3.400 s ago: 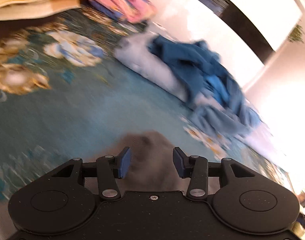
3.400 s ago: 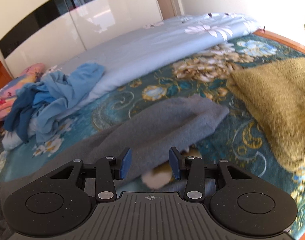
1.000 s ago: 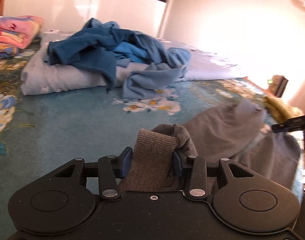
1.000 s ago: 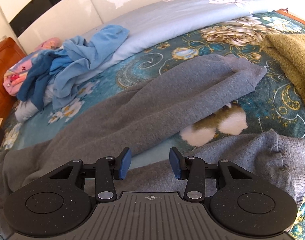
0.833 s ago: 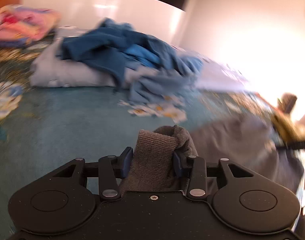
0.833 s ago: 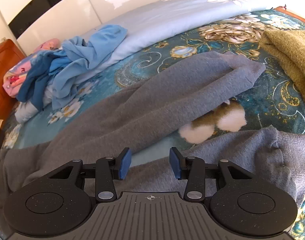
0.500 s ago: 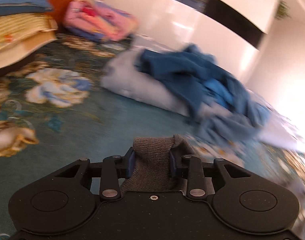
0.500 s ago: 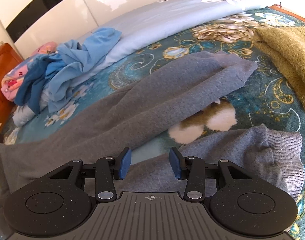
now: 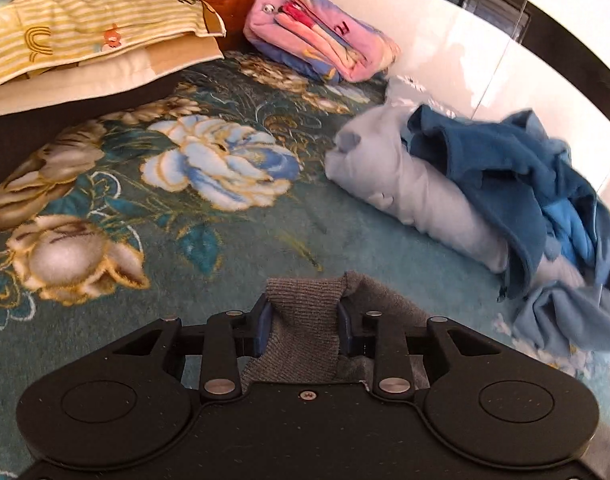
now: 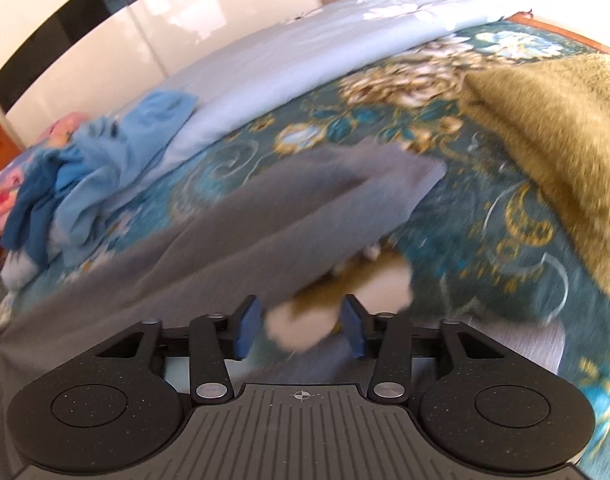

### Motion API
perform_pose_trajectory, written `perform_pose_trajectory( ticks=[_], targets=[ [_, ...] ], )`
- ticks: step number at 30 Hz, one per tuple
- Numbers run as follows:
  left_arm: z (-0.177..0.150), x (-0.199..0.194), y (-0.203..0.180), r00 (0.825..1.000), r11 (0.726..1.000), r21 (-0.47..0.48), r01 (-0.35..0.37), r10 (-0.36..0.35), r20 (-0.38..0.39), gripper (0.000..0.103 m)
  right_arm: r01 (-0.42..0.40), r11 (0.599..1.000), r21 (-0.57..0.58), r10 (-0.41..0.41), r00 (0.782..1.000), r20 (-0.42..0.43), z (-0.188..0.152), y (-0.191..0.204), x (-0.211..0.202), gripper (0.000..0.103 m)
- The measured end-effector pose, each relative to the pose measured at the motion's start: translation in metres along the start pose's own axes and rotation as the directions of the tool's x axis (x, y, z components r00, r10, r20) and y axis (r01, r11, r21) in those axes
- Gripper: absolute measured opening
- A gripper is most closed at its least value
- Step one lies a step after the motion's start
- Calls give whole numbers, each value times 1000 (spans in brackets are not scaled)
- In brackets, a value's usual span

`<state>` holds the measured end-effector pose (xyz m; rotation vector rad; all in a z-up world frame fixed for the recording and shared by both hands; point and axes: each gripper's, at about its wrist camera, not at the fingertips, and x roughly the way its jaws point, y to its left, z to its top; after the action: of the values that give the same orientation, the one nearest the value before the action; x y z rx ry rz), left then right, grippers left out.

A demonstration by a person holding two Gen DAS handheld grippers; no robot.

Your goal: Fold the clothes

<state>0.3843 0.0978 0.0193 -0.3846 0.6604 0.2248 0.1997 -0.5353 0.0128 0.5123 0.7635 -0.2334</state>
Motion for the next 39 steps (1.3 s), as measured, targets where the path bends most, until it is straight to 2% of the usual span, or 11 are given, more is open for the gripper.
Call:
perform_pose_trajectory(
  ticks=[1,6,9,15,18,21,23,26,29,35,39],
  targets=[
    [-1,-2,0,1000,1000,11,6,-6,-7,31,0,1000,16,0,1000,8,7,-5,5,56],
    [0,-19,3,997,998,45,51,-48,-65,37,62,993,96,-65,998,27,37,-25,31,55],
    [-4,-37,6,996,995,74,62,-57,-73,37,43,987,157,-48,998,28,48,-33,43,44],
    [-16,-77,27,997,998,13,64,-63,-54,44,77,983,166,-79,997,8,61,-30,63,43],
    [-20,-94,40,997,998,-28,57,-58,-42,46,105,986,129,-106,994,-2,69,-21,68,10],
    [-20,-107,52,998,997,-67,49,-51,-32,46,119,988,95,-120,993,2,79,-10,69,5],
    [-18,-114,58,999,996,-77,40,-42,-24,46,58,995,84,-66,993,98,97,2,48,4],
    [-17,-123,64,1000,996,-83,25,-26,-11,47,-8,999,36,-1,966,258,118,19,5,4],
    [-19,-128,69,1000,995,-95,22,-23,-14,49,39,999,-22,-31,954,300,114,19,-9,4],
    [-29,-127,73,998,994,-109,13,-20,-67,50,150,984,100,-158,984,77,84,-33,51,5],
    [-32,-135,78,997,994,-111,18,-26,-68,54,172,979,107,-178,983,49,77,-37,59,7]
  ],
)
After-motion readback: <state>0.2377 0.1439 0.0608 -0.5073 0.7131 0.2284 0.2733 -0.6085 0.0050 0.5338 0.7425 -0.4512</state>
